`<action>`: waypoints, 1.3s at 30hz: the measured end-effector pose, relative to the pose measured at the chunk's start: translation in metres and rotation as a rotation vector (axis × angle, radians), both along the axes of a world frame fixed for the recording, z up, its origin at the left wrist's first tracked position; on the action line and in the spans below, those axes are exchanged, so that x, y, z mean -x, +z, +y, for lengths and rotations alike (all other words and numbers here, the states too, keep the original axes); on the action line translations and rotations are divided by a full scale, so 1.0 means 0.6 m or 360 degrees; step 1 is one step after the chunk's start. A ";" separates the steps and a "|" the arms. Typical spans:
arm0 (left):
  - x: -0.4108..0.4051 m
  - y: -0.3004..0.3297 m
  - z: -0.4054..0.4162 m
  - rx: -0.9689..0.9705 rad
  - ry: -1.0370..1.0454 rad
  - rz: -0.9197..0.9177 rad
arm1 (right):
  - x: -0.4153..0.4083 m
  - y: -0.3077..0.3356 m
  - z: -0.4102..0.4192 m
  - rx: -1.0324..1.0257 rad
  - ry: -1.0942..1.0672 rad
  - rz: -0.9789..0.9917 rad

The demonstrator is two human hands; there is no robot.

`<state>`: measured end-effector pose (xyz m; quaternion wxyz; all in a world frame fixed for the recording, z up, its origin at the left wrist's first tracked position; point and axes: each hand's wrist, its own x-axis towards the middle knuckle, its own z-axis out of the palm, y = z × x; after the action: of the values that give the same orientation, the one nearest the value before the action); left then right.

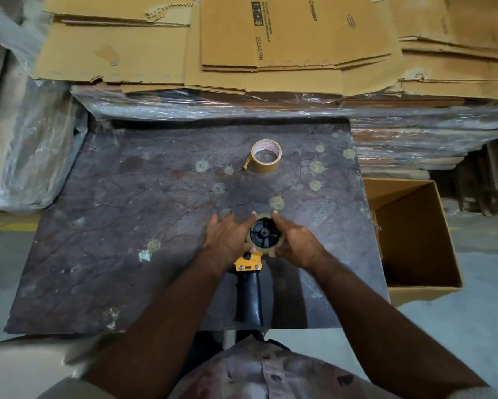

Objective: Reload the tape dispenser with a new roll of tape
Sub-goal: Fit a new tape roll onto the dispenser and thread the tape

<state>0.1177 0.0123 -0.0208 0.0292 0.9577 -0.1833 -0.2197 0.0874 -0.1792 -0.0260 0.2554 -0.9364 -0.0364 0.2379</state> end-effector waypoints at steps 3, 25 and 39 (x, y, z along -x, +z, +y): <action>-0.008 0.001 0.006 0.0010 -0.0004 0.0026 | -0.002 -0.004 -0.001 -0.0016 -0.0006 0.0002; 0.046 -0.017 0.051 0.0295 0.0034 -0.0010 | 0.055 -0.028 0.014 0.0228 -0.0063 -0.0058; 0.045 -0.008 0.087 0.0724 0.0341 0.0151 | 0.105 0.020 0.053 -0.0640 -0.0986 0.0026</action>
<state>0.0908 0.0647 -0.0258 0.2756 0.9291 -0.1241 -0.2132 0.0245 -0.1475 -0.0140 0.4946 -0.8321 0.2049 0.1447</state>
